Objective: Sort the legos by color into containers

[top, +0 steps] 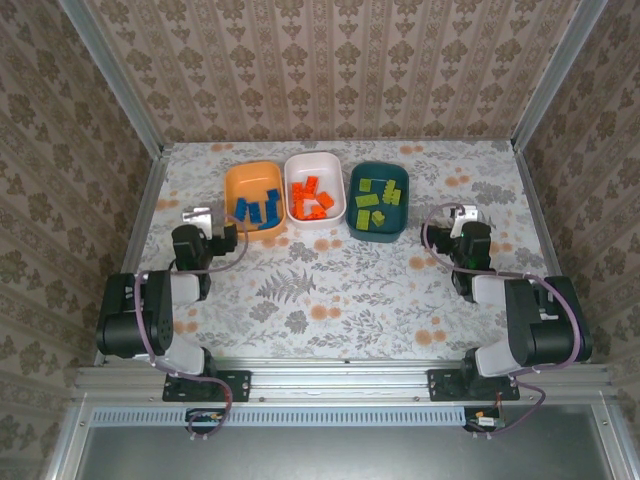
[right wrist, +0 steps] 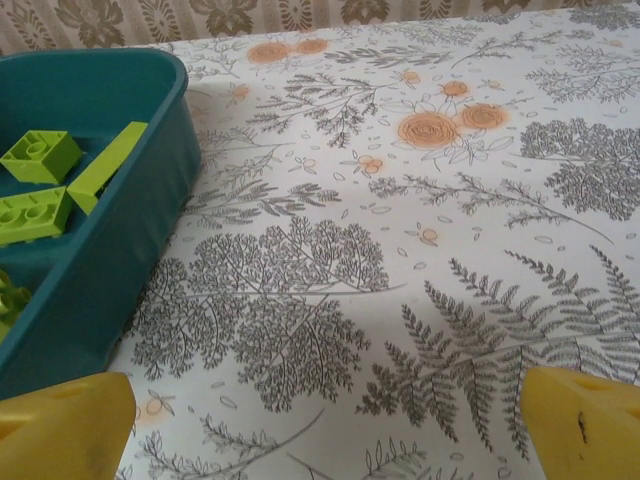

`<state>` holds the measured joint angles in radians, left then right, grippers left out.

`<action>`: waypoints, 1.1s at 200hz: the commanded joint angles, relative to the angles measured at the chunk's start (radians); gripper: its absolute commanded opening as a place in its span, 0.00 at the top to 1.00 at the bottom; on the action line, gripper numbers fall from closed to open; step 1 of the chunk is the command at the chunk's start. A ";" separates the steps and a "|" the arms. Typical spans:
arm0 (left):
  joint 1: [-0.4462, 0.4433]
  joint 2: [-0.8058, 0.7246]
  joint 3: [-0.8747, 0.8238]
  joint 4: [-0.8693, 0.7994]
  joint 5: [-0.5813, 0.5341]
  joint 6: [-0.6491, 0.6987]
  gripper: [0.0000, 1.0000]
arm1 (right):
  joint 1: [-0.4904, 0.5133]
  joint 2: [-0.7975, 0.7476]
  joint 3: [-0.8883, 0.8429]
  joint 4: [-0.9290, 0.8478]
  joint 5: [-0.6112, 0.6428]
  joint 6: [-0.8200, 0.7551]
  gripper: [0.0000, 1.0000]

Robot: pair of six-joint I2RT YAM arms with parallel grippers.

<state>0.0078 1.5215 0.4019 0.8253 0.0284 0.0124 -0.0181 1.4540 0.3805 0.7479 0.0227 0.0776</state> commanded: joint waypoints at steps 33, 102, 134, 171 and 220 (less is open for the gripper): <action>-0.015 0.011 -0.092 0.201 -0.132 -0.004 0.00 | -0.005 0.059 -0.121 0.364 0.024 0.004 0.00; -0.037 0.018 -0.008 0.056 -0.135 0.022 0.00 | -0.005 0.071 -0.024 0.201 0.031 0.006 0.00; -0.032 0.021 -0.004 0.051 -0.104 0.031 0.00 | 0.011 0.078 0.013 0.134 0.030 -0.015 0.00; -0.025 0.021 0.004 0.037 -0.048 0.041 0.00 | 0.014 0.079 0.026 0.111 -0.041 -0.046 0.00; -0.024 0.021 0.003 0.039 -0.047 0.043 0.00 | 0.013 0.078 0.024 0.113 -0.042 -0.045 0.00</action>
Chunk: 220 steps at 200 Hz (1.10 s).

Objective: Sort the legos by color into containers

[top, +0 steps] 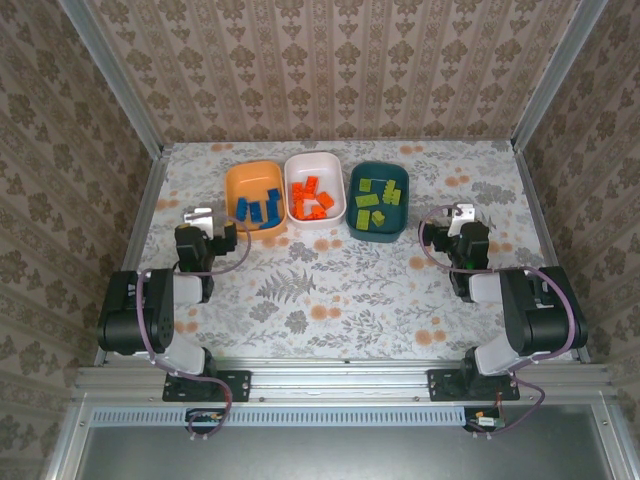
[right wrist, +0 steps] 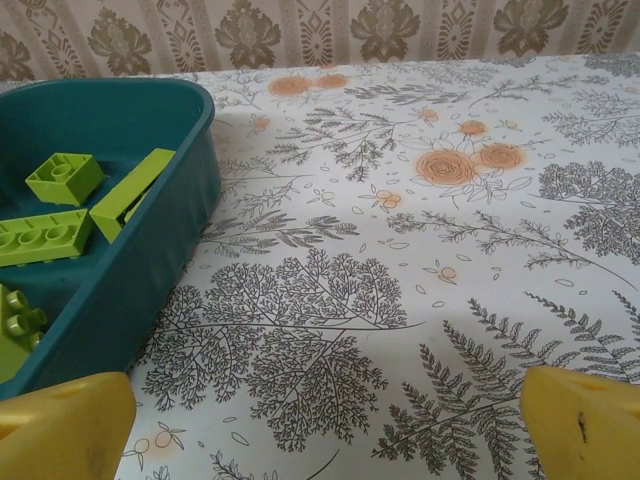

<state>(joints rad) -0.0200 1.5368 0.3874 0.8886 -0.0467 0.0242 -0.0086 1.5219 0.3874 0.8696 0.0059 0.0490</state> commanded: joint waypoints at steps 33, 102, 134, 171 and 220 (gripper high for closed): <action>0.004 0.004 0.018 -0.024 0.029 0.031 0.00 | 0.004 0.009 0.018 -0.008 -0.024 -0.016 0.00; 0.005 0.004 0.018 -0.023 0.028 0.031 0.00 | 0.004 0.009 0.018 -0.009 -0.023 -0.017 0.00; 0.004 0.005 0.018 -0.024 0.028 0.031 0.00 | 0.004 0.010 0.018 -0.009 -0.023 -0.018 0.00; 0.004 0.004 0.018 -0.023 0.029 0.032 0.00 | 0.004 0.011 0.019 -0.009 -0.024 -0.017 0.00; 0.004 0.005 0.017 -0.023 0.029 0.031 0.00 | 0.009 0.011 0.022 -0.012 -0.015 -0.021 0.00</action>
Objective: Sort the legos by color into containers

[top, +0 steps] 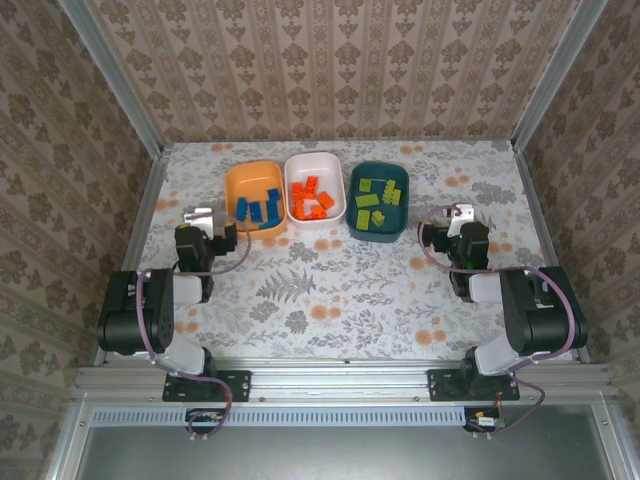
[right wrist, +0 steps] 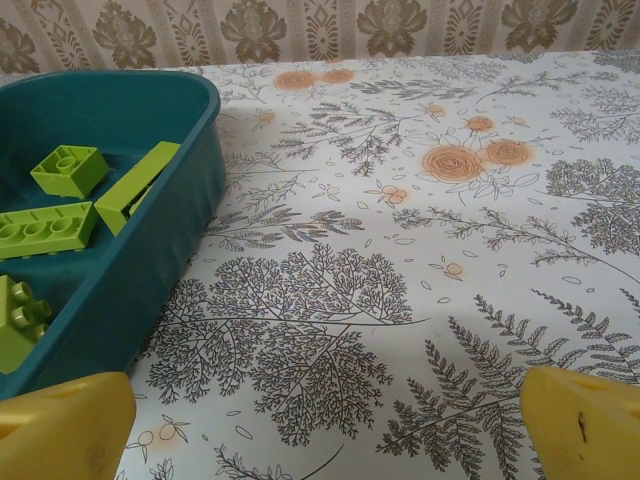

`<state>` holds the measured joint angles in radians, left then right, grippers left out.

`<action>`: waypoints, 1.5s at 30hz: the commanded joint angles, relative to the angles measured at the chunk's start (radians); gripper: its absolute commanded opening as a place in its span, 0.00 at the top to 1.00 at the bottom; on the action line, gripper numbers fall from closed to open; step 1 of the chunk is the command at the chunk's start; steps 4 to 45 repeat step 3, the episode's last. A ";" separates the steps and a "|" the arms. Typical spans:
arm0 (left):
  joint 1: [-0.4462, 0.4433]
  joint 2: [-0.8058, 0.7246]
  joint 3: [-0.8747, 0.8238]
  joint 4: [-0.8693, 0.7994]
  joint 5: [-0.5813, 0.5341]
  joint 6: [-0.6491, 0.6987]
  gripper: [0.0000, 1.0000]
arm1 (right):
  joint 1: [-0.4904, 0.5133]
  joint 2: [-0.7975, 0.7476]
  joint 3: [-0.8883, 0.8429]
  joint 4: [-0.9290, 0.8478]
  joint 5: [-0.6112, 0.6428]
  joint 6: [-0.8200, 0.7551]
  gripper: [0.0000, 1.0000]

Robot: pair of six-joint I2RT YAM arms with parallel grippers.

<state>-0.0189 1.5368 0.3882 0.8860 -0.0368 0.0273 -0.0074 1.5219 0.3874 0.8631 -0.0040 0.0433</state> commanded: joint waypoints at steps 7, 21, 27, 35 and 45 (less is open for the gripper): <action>0.004 0.005 0.016 -0.021 0.019 0.028 0.00 | 0.007 0.009 0.017 -0.002 -0.005 -0.016 0.00; 0.004 0.005 0.016 -0.021 0.019 0.028 0.00 | 0.007 0.009 0.017 -0.002 -0.005 -0.016 0.00; 0.004 0.005 0.016 -0.021 0.019 0.028 0.00 | 0.007 0.009 0.017 -0.002 -0.005 -0.016 0.00; 0.004 0.005 0.016 -0.021 0.019 0.028 0.00 | 0.007 0.009 0.017 -0.002 -0.005 -0.016 0.00; 0.004 0.005 0.016 -0.021 0.019 0.028 0.00 | 0.007 0.009 0.017 -0.002 -0.005 -0.016 0.00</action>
